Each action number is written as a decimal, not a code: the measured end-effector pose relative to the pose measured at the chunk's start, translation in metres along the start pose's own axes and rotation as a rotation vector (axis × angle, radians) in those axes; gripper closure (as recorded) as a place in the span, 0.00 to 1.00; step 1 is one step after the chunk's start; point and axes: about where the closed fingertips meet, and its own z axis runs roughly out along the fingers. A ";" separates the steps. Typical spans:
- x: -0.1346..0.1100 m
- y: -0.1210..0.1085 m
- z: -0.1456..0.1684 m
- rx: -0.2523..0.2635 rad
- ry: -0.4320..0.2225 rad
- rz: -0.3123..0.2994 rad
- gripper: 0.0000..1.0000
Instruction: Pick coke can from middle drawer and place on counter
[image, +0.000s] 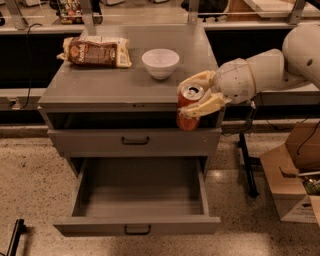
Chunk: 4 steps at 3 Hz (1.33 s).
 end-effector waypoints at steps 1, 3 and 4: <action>0.003 -0.008 0.001 0.013 0.010 0.011 1.00; -0.005 -0.046 -0.013 0.207 0.036 0.074 1.00; -0.007 -0.074 -0.021 0.260 0.031 0.122 1.00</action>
Offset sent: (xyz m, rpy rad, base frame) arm 0.0615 -0.0173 0.0333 -0.0121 -0.1152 -0.3476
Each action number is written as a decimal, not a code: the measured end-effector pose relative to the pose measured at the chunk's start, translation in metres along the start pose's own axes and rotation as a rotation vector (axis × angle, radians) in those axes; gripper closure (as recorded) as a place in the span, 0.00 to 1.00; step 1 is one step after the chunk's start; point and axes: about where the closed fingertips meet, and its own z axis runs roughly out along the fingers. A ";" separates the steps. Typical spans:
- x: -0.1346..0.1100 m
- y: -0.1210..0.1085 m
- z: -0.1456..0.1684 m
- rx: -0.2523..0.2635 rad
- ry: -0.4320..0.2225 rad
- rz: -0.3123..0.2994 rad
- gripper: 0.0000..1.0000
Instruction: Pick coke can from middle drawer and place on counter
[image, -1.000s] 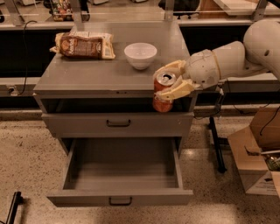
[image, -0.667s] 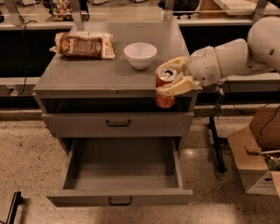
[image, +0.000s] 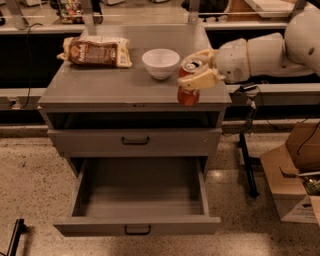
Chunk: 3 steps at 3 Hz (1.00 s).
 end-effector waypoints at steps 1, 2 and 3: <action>0.004 -0.037 -0.010 0.060 -0.010 0.079 1.00; 0.010 -0.063 -0.020 0.120 -0.022 0.131 1.00; 0.023 -0.074 -0.022 0.148 -0.005 0.180 0.82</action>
Offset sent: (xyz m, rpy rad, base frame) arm 0.0782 -0.0638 0.0193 0.1132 0.0740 -0.2436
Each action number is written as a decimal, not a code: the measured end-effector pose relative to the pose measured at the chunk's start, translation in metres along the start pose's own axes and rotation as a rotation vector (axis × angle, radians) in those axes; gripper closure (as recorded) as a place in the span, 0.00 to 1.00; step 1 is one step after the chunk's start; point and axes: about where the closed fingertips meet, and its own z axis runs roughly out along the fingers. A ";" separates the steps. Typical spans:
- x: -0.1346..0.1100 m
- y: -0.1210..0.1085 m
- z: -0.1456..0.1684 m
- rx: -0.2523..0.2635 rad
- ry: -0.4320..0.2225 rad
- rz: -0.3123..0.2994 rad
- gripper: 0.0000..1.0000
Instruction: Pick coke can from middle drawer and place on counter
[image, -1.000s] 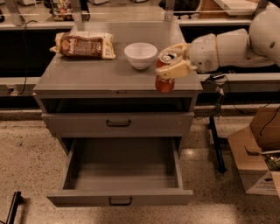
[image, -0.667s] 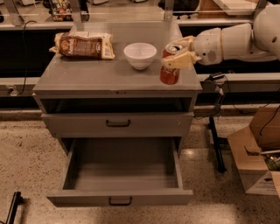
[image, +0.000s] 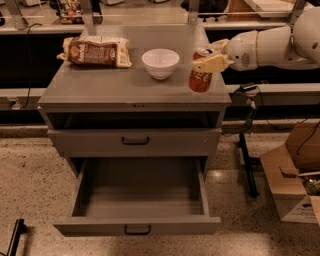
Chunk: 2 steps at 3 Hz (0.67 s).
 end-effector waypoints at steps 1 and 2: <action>0.025 -0.008 0.006 0.007 0.042 0.070 0.59; 0.025 -0.007 0.009 0.002 0.042 0.073 0.34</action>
Offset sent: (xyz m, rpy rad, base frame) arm 0.0082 -0.0071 -0.0218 -0.0074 0.0663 -0.0329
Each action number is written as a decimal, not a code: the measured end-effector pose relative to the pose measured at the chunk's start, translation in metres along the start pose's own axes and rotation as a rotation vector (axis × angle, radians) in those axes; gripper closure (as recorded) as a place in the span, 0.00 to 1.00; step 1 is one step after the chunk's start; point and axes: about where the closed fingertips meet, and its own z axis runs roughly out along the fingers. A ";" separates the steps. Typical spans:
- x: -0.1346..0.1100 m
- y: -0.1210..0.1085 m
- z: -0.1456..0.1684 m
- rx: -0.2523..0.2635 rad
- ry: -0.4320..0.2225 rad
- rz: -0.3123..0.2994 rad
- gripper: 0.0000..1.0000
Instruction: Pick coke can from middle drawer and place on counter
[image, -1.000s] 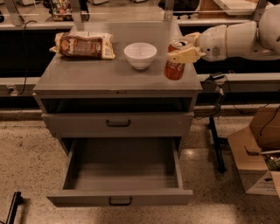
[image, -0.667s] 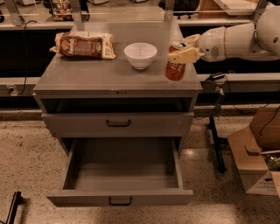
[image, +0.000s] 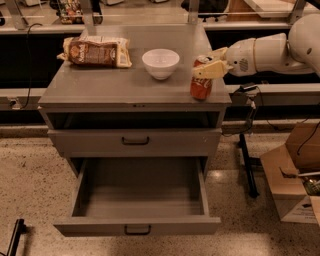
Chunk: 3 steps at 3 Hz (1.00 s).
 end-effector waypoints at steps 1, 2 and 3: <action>0.000 0.001 0.003 -0.005 0.000 0.000 0.13; 0.000 0.002 0.006 -0.009 0.000 0.001 0.00; -0.002 0.002 0.000 0.001 -0.010 -0.029 0.00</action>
Offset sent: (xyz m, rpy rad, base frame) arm 0.0003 0.0023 -0.0011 0.0006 0.0019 0.0036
